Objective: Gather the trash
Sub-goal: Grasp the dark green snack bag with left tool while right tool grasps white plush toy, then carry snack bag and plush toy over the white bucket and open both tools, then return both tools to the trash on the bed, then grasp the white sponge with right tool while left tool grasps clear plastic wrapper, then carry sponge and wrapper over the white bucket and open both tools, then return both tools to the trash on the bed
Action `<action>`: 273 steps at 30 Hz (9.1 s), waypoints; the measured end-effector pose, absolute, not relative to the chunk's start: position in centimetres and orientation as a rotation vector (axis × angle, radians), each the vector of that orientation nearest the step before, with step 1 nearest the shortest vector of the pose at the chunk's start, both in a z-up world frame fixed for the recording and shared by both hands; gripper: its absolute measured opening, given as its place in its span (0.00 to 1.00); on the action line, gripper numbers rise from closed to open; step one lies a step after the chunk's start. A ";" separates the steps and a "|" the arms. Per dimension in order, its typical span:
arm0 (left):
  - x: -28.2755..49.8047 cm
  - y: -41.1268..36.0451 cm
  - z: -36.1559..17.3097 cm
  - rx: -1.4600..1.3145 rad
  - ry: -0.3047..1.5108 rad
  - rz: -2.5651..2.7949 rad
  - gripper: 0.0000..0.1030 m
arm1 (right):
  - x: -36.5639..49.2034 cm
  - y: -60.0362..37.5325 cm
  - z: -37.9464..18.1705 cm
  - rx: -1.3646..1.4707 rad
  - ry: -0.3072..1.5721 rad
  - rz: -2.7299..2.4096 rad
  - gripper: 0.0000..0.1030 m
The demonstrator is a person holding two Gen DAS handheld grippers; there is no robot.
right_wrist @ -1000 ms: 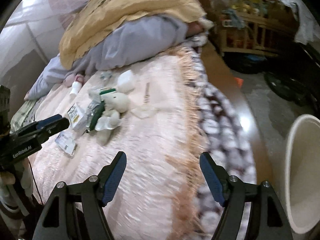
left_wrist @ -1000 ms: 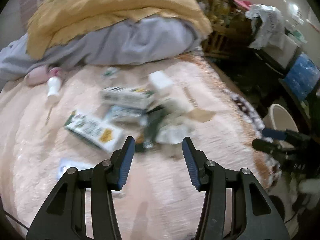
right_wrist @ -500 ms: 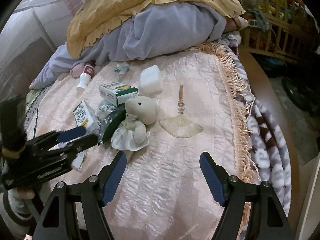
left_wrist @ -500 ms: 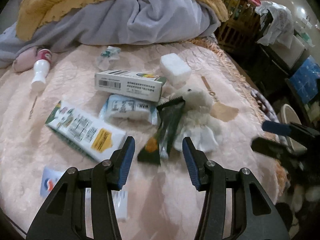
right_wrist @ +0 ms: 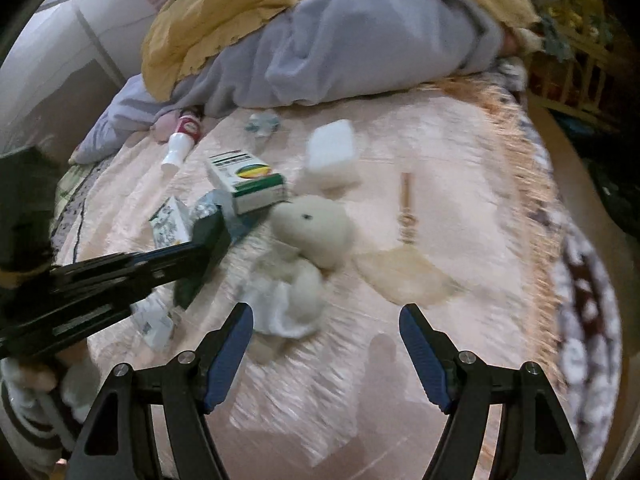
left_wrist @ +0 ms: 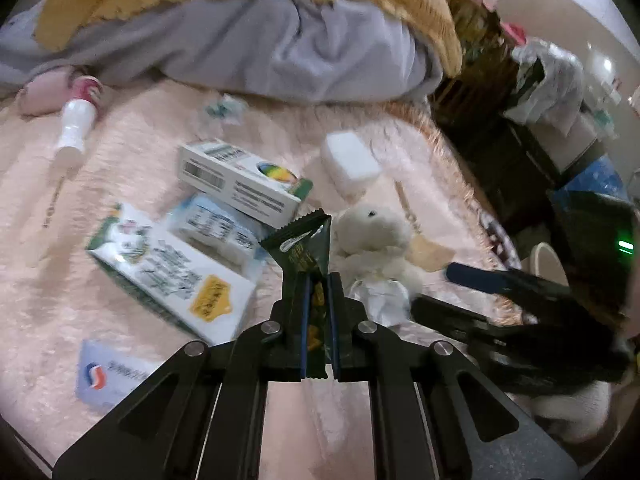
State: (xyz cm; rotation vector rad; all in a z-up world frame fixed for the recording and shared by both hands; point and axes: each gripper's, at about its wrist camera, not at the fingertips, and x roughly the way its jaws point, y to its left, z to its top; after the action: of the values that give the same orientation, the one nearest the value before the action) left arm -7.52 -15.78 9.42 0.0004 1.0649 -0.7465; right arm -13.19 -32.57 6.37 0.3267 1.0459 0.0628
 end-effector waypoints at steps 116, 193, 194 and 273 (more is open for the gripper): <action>-19.4 -29.6 13.3 0.228 0.951 -0.864 0.44 | -32.6 -44.8 10.3 0.398 0.955 -0.226 0.64; -4.2 -20.8 14.1 0.117 0.941 -0.737 0.13 | -21.0 -38.6 10.1 0.323 0.923 0.003 0.36; -5.5 -21.8 14.2 0.131 0.929 -0.749 0.13 | -21.8 -38.7 10.2 0.325 0.923 -0.004 0.36; -25.5 -39.7 14.9 0.301 0.882 -1.072 0.44 | -41.4 -53.1 9.2 0.573 0.870 -0.420 0.54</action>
State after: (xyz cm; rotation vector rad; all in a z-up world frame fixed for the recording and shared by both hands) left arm -25.46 -39.68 14.91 0.3006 0.8818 -1.0720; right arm -41.42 -53.06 9.23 0.5735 0.8697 -0.4202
